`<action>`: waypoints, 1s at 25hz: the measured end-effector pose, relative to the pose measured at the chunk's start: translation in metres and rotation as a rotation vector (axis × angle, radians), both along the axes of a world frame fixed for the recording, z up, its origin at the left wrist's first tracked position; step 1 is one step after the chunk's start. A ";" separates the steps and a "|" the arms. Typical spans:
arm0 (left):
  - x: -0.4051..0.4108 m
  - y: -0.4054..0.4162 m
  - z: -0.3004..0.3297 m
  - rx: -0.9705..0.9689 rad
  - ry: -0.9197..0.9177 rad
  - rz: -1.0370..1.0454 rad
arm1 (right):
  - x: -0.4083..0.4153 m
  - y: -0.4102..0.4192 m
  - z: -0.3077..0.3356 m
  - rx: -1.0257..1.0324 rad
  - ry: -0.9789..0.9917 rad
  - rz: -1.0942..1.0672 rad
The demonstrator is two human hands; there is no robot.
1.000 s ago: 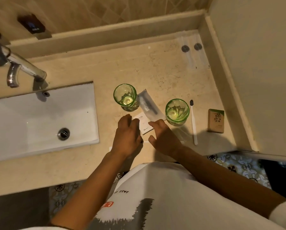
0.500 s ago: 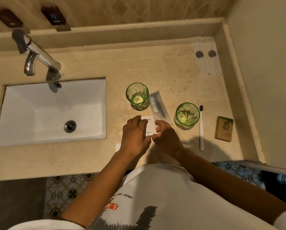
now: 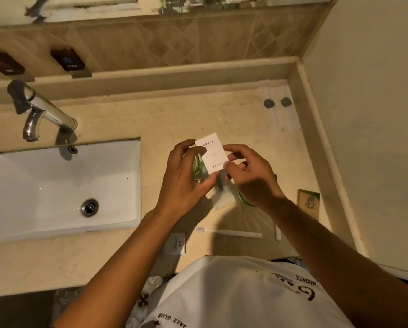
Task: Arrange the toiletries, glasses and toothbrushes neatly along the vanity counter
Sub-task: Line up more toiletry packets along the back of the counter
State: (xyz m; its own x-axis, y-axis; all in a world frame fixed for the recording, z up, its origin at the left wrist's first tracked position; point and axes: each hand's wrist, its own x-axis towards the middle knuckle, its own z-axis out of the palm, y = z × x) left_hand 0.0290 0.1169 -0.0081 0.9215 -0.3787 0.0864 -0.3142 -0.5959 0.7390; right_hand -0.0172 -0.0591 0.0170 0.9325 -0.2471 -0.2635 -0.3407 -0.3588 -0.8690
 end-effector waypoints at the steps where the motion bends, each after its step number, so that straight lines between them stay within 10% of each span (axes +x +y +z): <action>1: 0.008 -0.007 -0.001 -0.007 0.000 0.000 | 0.008 -0.005 -0.001 0.020 -0.024 -0.019; 15: 0.163 -0.162 -0.067 0.219 0.212 -0.148 | 0.154 -0.132 -0.086 0.261 0.165 -0.376; 25: 0.240 -0.225 -0.110 0.153 0.181 -0.055 | 0.246 -0.162 -0.147 0.052 0.111 -0.462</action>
State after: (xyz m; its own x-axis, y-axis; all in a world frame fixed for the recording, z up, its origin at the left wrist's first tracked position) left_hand 0.2687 -0.1083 -0.1177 0.8944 -0.4247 -0.1402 -0.2201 -0.6908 0.6887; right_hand 0.2290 -0.2207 -0.1301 0.6937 -0.6129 -0.3783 -0.5461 -0.1051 -0.8311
